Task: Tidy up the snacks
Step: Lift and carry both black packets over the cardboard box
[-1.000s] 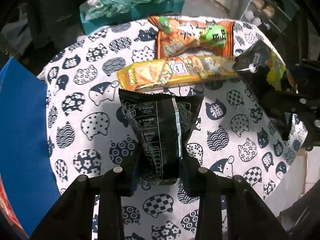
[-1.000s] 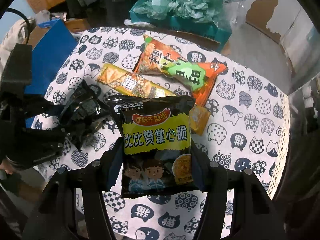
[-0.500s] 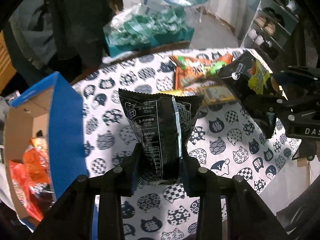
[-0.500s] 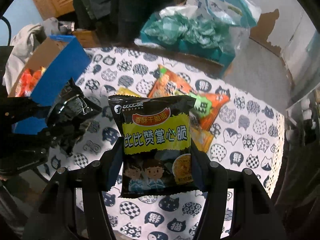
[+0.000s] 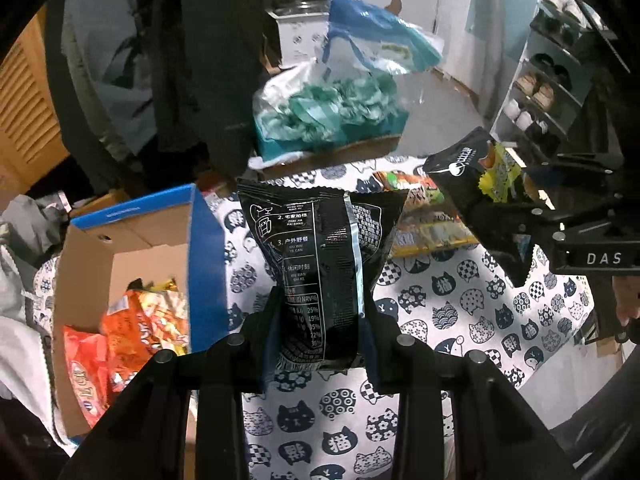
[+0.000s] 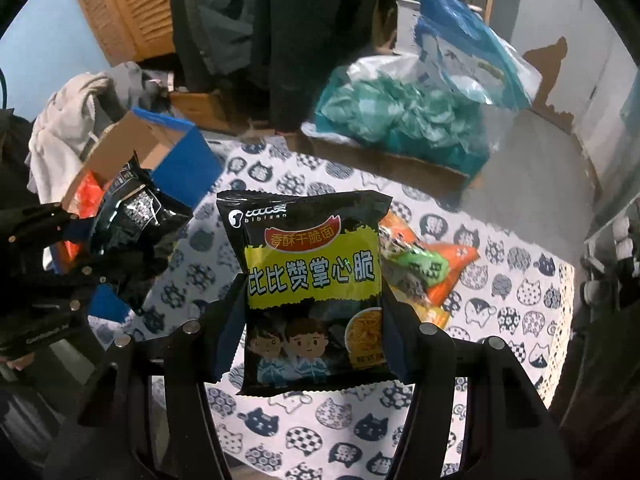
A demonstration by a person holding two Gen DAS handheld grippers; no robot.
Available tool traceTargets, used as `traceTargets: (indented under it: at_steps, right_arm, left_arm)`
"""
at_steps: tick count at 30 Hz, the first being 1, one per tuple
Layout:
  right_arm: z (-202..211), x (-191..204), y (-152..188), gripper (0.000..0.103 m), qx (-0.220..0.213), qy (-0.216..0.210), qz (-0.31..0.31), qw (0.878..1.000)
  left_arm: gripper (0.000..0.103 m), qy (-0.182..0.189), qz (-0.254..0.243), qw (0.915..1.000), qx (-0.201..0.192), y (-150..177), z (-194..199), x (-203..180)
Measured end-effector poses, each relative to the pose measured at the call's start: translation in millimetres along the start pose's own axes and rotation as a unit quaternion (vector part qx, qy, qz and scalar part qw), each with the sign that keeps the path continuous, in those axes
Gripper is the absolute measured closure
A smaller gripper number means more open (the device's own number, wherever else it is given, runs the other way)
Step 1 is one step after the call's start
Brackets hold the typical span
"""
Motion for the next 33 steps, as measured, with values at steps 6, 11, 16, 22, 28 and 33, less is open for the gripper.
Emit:
traceTargets:
  at_steps: [6,11,16,22,28,33]
  right_arm:
    - [-0.3,20.7,-17.6,0.043,-0.008,-0.008,0.015,1.0]
    - [-6.2,37.5,-33.2,0.043,-0.009,-0.018,0.023,1.0]
    - [-13.9,56.1,-49.7,0.043,-0.009,-0.031,0.028,0.999]
    - [-28.8,81.2,-67.1,0.043,-0.003,-0.043,0.041,0.998]
    - [-42.8,109.0,-80.4,0.043,0.006,-0.053,0.056,0.997]
    - [-55.5,130.2,-89.0,0.043,0.015,-0.063,0.066,0.996]
  left_arm:
    - [0.068,0.001,0.017,0.9998,-0.014,-1.9,13.7,20.1]
    - [0.068,0.001,0.036,0.9991,-0.023,1.4,23.9,42.6]
    - [0.068,-0.003,0.059,0.9978,-0.031,2.9,32.4,68.4]
    - [0.068,-0.013,0.095,0.9949,-0.032,7.0,33.8,108.4]
    - [0.068,-0.035,0.126,0.991,-0.03,16.2,28.5,147.5]
    - [0.068,-0.048,0.148,0.9876,-0.019,27.5,19.0,174.1]
Point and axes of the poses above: each gripper's, at about its wrist camera, not at the fingertips, and z roughly against the way its jaws point, x to its left, y to its underside, the point moved 8 cm from there along -z, roughly the way its jaws point, and after that the axes turned 6 degrees about -y, right-handed, at the moved point
